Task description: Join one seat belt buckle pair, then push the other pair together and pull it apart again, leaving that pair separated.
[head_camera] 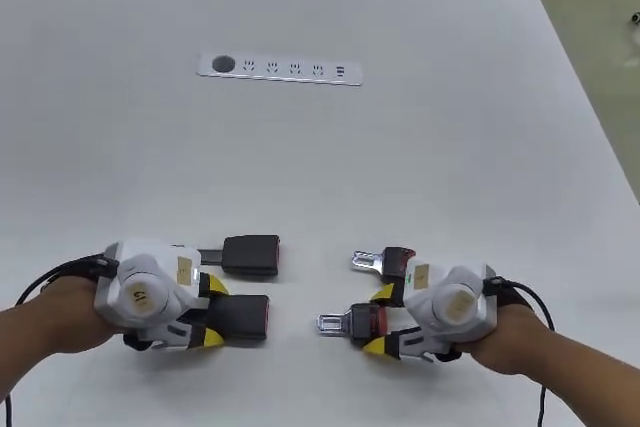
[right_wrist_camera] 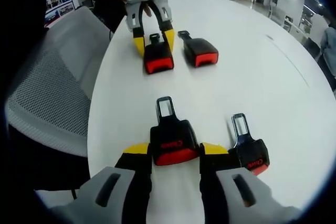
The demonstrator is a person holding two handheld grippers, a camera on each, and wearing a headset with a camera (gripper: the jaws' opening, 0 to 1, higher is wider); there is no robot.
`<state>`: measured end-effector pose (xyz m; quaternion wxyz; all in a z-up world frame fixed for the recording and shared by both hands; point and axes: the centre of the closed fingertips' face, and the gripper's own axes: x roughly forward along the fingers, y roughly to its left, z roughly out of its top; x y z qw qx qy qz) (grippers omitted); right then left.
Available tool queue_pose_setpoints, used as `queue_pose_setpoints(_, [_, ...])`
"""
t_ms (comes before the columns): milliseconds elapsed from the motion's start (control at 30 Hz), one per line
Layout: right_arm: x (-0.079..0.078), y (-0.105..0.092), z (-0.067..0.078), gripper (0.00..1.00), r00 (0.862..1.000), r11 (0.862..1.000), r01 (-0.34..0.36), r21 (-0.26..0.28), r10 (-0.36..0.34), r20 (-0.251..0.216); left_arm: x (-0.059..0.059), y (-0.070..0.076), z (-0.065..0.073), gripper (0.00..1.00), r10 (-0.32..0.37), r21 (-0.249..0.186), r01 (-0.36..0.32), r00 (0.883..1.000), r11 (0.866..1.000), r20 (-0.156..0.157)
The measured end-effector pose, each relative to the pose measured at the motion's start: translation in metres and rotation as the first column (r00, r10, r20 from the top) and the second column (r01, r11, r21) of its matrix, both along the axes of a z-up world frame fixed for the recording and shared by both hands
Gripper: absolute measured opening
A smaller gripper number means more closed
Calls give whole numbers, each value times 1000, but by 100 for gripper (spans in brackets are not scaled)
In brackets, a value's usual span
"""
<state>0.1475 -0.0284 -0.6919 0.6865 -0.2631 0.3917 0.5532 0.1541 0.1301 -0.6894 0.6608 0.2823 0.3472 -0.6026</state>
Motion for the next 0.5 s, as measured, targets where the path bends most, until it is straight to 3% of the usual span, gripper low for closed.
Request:
queue_pose_setpoints(300, [7,34,-4,33,1000,999,4,45,-4,10,1,1,-2,33,8,8,-8,1000,1000,-6])
queue_pose_setpoints(500, [9,45,-1,33,1000,998,-16,64,16,12,3,1,-4,33,13,14,-13,1000,1000,-9])
